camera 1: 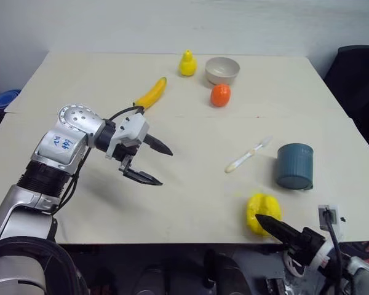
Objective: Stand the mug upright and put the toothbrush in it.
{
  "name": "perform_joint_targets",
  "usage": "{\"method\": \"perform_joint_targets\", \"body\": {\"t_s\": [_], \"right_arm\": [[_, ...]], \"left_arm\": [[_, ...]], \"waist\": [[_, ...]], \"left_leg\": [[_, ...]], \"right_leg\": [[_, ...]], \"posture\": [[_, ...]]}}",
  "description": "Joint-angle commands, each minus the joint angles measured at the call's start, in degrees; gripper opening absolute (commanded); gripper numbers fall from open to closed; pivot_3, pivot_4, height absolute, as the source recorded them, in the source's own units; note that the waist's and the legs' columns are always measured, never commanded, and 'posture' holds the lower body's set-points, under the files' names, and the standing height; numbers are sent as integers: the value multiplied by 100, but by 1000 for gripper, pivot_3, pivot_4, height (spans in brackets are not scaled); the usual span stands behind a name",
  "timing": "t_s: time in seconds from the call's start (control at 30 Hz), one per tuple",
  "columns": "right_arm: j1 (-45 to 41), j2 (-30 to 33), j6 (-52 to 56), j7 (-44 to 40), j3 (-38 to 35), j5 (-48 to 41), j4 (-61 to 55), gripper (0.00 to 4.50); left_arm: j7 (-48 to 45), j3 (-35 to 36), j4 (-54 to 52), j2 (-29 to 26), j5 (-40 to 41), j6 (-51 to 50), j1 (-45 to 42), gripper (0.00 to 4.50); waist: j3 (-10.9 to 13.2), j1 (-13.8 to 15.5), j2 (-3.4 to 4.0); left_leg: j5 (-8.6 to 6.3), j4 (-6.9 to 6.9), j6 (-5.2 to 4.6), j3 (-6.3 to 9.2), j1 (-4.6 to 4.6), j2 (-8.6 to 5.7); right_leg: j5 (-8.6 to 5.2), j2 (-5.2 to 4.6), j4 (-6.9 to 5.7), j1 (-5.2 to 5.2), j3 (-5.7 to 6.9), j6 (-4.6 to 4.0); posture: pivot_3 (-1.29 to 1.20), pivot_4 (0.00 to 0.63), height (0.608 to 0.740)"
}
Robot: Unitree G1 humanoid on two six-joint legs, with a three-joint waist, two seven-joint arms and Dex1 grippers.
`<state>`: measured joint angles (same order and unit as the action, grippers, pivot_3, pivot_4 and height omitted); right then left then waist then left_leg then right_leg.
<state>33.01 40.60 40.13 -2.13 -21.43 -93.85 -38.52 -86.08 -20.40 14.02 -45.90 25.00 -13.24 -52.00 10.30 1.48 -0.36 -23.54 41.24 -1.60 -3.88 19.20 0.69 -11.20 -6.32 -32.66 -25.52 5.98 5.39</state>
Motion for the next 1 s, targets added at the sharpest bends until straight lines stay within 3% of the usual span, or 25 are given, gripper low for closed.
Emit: {"method": "perform_joint_targets", "body": {"t_s": [0.03, 0.13, 0.2, 0.47, 0.57, 0.67, 0.8, 1.0], "right_arm": [[-103, -92, -48, 28, 5, 10, 12, 2937], [-117, -91, -20, 10, -10, 73, 15, 2017], [-71, -77, -8, -28, -51, 82, -31, 1799], [116, 3, -174, -87, -706, -329, -387, 1797], [309, 68, -354, -52, -1660, -720, -439, 1797], [531, 221, -331, -549, -2766, -742, -370, 1797], [377, 485, -509, -16, -3829, -498, 788, 1797], [-140, 551, -301, 795, -3334, 626, 2124, 1797]], "left_arm": [[-642, 112, 26, 8, -10, 84, -259, 4500], [-642, 120, 79, 17, -17, 96, -302, 4500], [-642, 120, 133, 24, -36, 135, -314, 4500], [-642, 122, 316, 172, -119, 258, -348, 4500], [-642, 106, 313, 233, -106, 308, -317, 4500], [-642, 141, 286, 362, 22, 183, -324, 4500], [-592, 269, 208, 728, 254, -200, -513, 4500], [-520, 324, 356, 1110, 164, -163, -717, 4500]], "waist": [[0, 6, 0], [0, 20, 0], [0, 10, 0], [0, 11, 0], [0, 15, 0], [0, 20, 3], [1, 46, 0], [-2, 24, 4]], "left_leg": [[0, 0, 1, 0, 1, 0], [0, 0, 1, 2, 3, -1], [-1, 1, 0, -2, 2, -4], [-1, 1, 0, -2, 1, -2], [-1, 2, -1, -2, 2, -1], [-2, 1, -3, -5, 3, -1], [-5, 2, -9, -3, 3, 2], [-10, -3, -20, -10, 10, -13]], "right_leg": [[0, 3, 1, 0, 1, -1], [-1, 4, 2, 0, 3, -1], [0, 0, 2, 1, 0, 0], [1, 0, 2, 1, 0, 2], [2, 0, 2, 1, 0, 4], [5, -4, 8, 2, -2, 9], [8, -6, 15, 7, -3, 14], [14, -8, 32, 6, -6, 25]], "posture": [[0, 150, 740], [0, 150, 740], [0, 150, 740], [0, 150, 740], [0, 150, 740], [0, 150, 740], [0, 150, 740], [0, 150, 740]]}}
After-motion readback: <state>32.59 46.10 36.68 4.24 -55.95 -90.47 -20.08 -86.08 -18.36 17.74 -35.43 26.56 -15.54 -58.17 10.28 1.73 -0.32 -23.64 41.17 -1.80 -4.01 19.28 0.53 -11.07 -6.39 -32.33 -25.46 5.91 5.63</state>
